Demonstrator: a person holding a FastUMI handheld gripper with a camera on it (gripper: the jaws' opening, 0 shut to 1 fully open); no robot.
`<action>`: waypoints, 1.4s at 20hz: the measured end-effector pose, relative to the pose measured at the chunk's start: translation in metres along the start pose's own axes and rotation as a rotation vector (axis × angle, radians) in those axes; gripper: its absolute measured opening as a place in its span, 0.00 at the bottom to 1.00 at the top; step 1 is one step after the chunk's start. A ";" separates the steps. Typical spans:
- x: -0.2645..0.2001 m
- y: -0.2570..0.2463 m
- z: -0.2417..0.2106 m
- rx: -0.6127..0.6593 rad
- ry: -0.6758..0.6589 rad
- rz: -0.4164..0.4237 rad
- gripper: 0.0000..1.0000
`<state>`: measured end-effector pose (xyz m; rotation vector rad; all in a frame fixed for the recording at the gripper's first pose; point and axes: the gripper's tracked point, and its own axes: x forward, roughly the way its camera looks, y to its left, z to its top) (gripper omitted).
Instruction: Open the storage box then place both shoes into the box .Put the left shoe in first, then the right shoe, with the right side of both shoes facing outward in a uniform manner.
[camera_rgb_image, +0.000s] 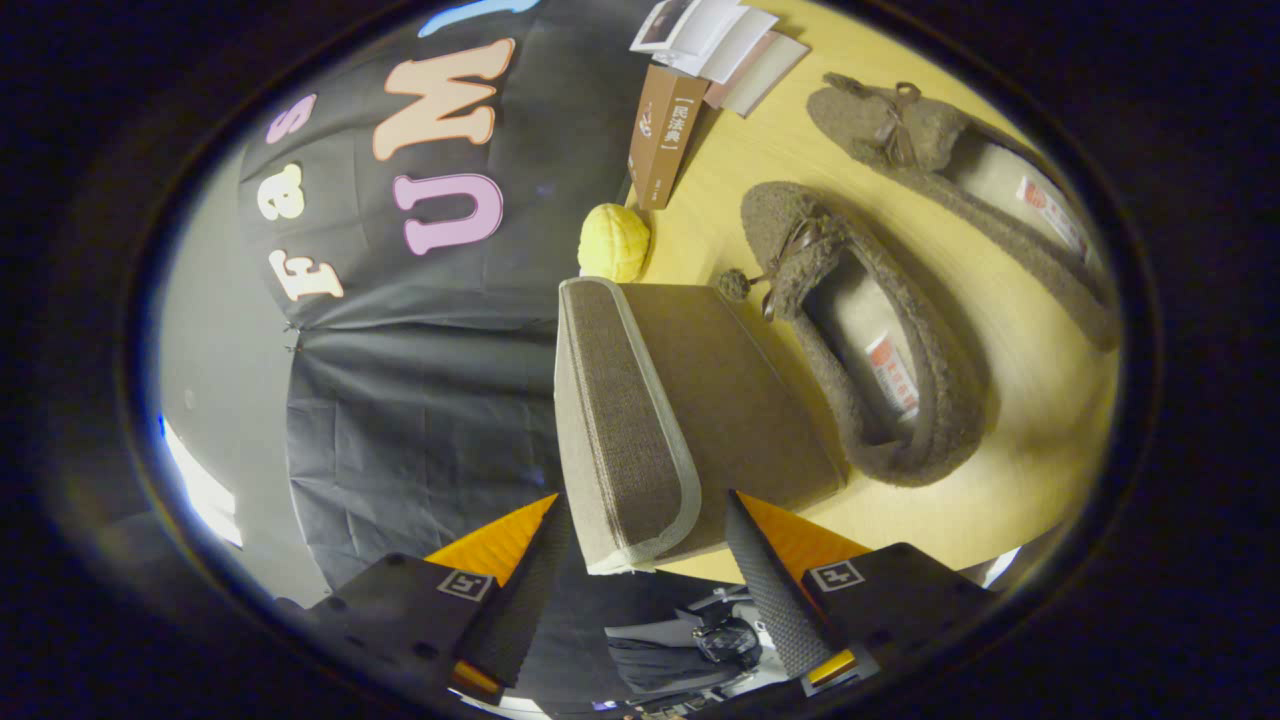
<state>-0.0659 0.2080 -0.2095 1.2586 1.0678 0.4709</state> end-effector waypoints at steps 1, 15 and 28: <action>0.000 0.002 -0.002 0.026 0.008 0.012 0.96; -0.017 0.019 0.017 0.218 -0.026 0.183 0.68; -0.019 0.062 0.009 0.129 0.013 0.284 0.27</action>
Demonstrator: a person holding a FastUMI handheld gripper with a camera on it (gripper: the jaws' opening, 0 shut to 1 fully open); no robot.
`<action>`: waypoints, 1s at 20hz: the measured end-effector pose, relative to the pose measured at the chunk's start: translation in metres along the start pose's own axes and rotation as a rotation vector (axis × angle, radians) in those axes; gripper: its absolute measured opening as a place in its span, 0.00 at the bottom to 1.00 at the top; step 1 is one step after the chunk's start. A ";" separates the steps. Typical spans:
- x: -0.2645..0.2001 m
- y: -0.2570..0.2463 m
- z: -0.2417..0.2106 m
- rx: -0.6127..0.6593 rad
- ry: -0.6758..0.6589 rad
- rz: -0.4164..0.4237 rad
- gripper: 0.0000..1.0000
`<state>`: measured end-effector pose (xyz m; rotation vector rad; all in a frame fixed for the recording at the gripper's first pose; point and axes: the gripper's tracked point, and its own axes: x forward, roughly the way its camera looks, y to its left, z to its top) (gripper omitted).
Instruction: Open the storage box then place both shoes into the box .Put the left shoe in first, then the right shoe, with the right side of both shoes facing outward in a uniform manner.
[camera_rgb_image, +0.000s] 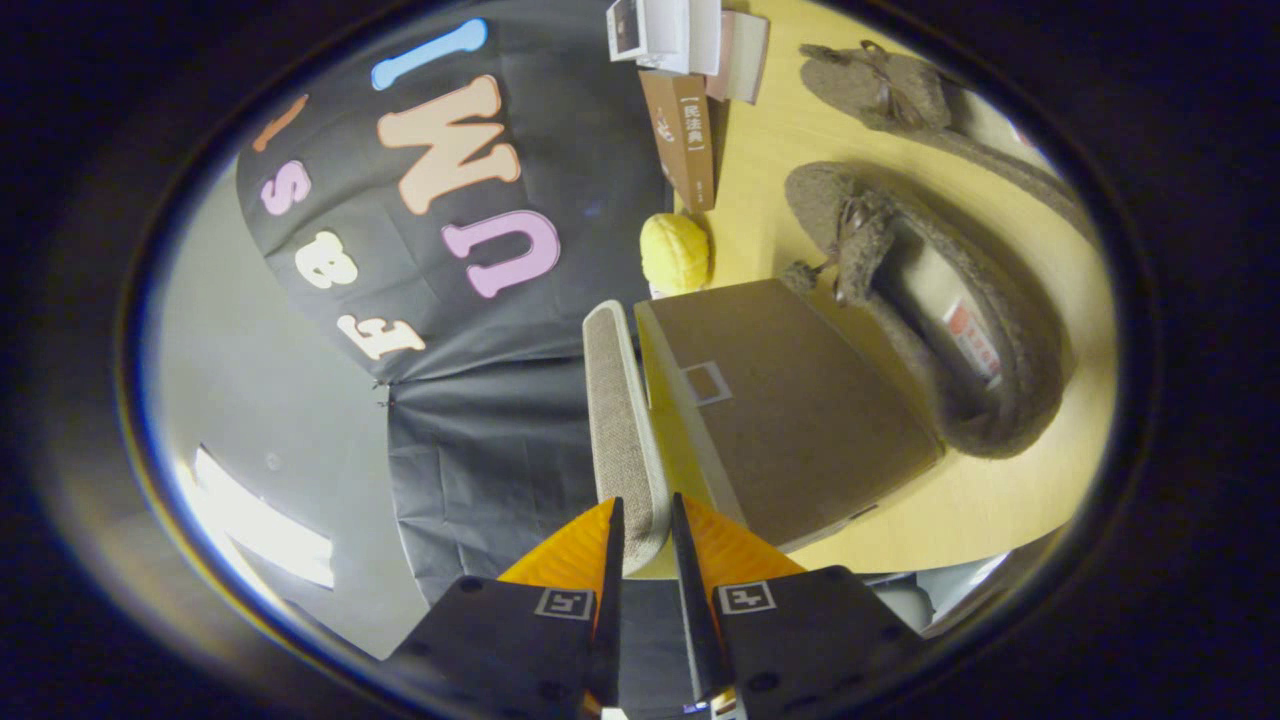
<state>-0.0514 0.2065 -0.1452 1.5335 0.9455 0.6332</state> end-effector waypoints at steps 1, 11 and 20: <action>0.010 0.002 -0.001 -0.009 0.001 -0.001 0.24; 0.014 0.075 -0.027 -0.161 0.073 0.130 0.03; 0.091 0.135 -0.094 -0.353 0.178 0.141 0.05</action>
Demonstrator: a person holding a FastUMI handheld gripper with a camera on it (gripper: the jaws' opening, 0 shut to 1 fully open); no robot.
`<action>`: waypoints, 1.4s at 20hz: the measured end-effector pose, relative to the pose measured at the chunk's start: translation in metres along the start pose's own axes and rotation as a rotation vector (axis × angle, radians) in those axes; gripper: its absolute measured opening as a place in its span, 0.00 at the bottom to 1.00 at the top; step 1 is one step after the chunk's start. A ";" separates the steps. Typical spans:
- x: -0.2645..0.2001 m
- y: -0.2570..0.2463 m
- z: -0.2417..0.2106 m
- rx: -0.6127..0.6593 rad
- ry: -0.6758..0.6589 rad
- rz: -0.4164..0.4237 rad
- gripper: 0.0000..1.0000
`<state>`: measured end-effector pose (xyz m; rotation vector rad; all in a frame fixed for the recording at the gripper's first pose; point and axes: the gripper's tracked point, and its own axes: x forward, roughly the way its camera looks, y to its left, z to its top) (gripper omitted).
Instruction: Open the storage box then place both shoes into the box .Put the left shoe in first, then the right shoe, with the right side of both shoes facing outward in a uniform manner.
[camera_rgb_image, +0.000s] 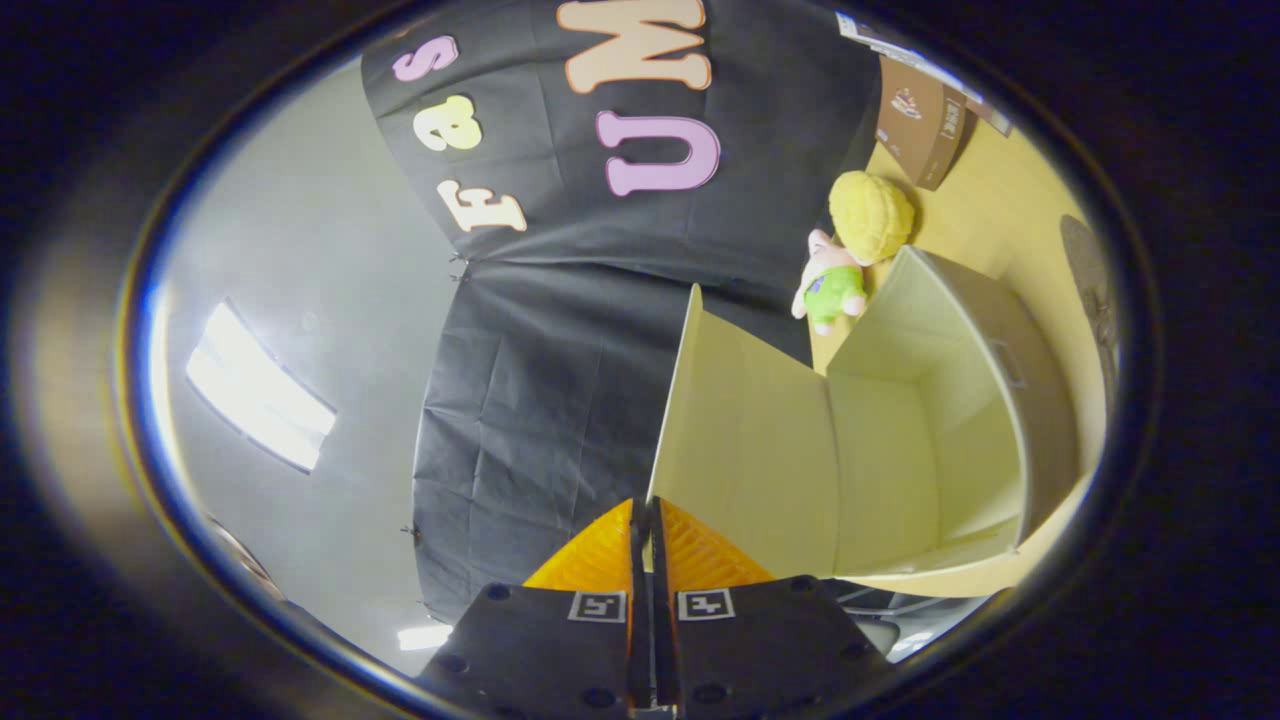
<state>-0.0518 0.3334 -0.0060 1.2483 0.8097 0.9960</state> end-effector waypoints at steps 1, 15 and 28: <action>0.015 0.004 -0.006 -0.010 0.020 -0.003 0.06; 0.174 -0.017 -0.131 -0.229 0.257 -0.092 0.05; 0.110 -0.052 -0.024 -0.543 0.019 -0.259 0.99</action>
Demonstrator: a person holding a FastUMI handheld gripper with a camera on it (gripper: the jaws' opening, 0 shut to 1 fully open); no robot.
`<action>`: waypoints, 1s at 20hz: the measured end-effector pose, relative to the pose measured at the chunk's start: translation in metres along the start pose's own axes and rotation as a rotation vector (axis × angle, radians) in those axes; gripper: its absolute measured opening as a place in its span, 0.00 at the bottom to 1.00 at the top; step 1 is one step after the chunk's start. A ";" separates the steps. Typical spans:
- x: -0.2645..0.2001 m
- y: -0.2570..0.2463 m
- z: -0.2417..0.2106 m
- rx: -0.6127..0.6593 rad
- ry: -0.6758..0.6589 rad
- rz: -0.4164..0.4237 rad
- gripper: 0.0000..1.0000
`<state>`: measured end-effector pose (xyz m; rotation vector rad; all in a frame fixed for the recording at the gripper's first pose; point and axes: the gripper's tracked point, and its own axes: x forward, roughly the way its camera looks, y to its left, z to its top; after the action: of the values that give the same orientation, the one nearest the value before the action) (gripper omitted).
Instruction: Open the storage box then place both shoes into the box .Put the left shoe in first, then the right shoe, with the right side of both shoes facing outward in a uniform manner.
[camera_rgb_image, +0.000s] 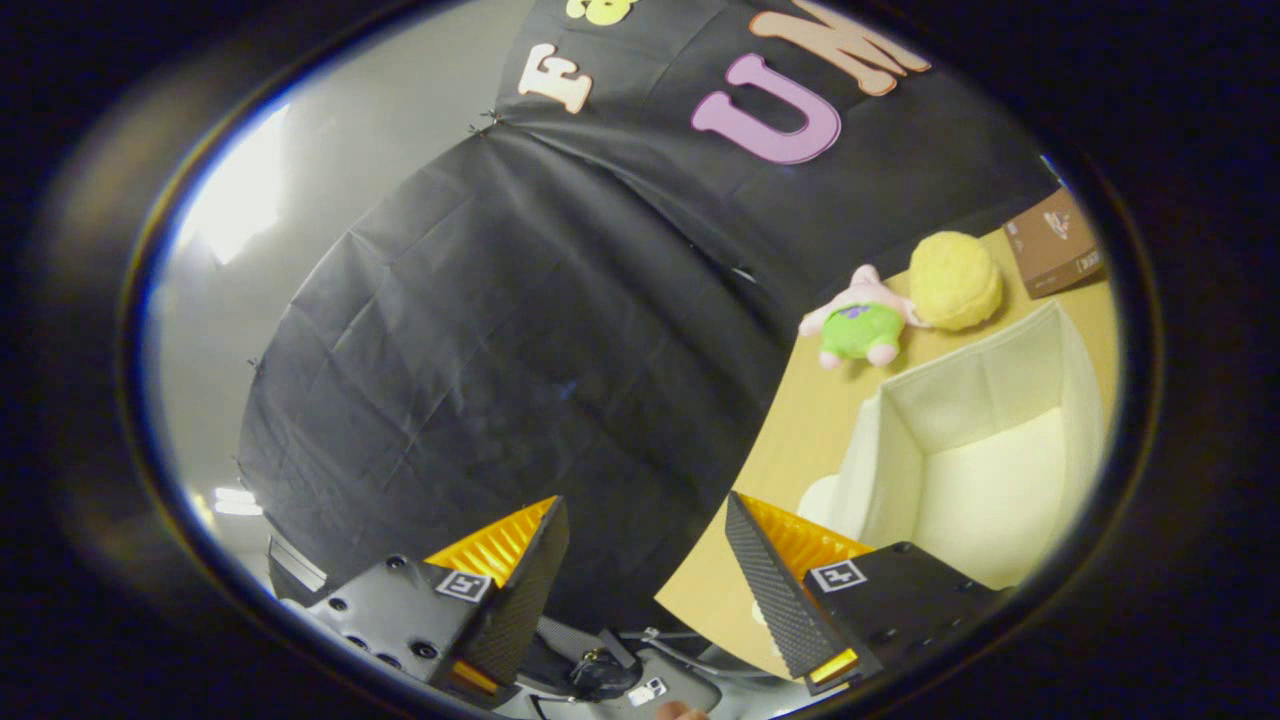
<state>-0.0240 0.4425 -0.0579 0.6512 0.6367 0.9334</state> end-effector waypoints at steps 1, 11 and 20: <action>-0.010 -0.010 0.009 -0.002 -0.018 -0.020 0.99; -0.146 -0.152 0.072 -0.110 -0.124 -0.386 0.99; -0.243 -0.283 -0.012 -0.037 0.137 -0.713 0.99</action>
<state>0.0031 0.1094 -0.2247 0.2841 0.8917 0.3218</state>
